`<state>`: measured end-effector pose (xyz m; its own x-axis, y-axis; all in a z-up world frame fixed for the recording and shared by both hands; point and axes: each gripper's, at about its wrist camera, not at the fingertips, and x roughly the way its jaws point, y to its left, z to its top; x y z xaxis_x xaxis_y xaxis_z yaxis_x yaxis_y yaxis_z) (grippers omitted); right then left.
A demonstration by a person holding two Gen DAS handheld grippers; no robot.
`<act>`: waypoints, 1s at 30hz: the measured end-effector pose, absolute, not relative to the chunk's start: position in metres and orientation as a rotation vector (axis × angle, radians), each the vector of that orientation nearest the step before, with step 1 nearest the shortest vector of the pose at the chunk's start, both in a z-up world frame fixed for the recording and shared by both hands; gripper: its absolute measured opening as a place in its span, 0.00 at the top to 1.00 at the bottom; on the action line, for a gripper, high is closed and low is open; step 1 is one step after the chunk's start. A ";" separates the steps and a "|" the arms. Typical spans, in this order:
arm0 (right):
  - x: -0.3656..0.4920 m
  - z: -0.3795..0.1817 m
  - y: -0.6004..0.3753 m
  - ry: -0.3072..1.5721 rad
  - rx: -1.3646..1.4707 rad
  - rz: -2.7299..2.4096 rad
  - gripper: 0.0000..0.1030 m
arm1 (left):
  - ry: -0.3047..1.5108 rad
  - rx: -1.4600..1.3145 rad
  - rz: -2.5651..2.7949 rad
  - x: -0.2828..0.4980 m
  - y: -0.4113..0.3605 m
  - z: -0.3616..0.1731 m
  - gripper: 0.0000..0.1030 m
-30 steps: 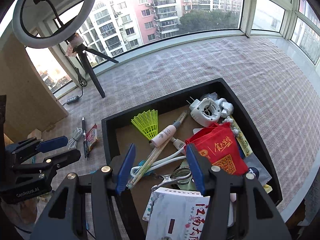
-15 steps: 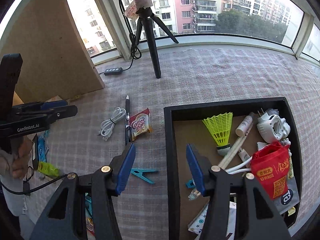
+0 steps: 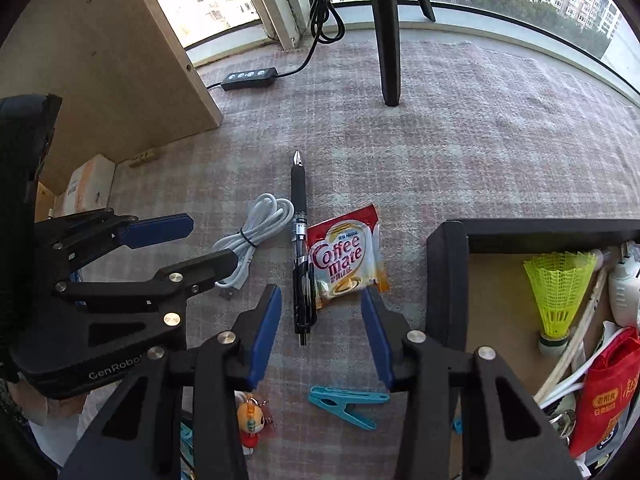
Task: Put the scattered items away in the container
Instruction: 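Move the left tool to the white USB cable while the right tool approaches the Coffee-mate packet, then close the left tool on the white cable while the right tool grasps the Coffee-mate packet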
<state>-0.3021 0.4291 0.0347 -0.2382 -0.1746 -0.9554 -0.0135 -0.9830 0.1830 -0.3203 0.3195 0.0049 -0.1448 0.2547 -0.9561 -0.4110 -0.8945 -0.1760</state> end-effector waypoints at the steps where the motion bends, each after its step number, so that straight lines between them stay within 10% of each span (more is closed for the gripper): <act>1: -0.306 0.030 0.429 -0.233 1.882 -2.376 0.63 | 0.174 -1.709 2.084 -0.323 0.320 0.002 0.55; 30: -0.357 0.006 0.426 -0.066 1.992 -2.344 0.67 | 0.243 -1.699 2.064 -0.322 0.333 -0.016 0.57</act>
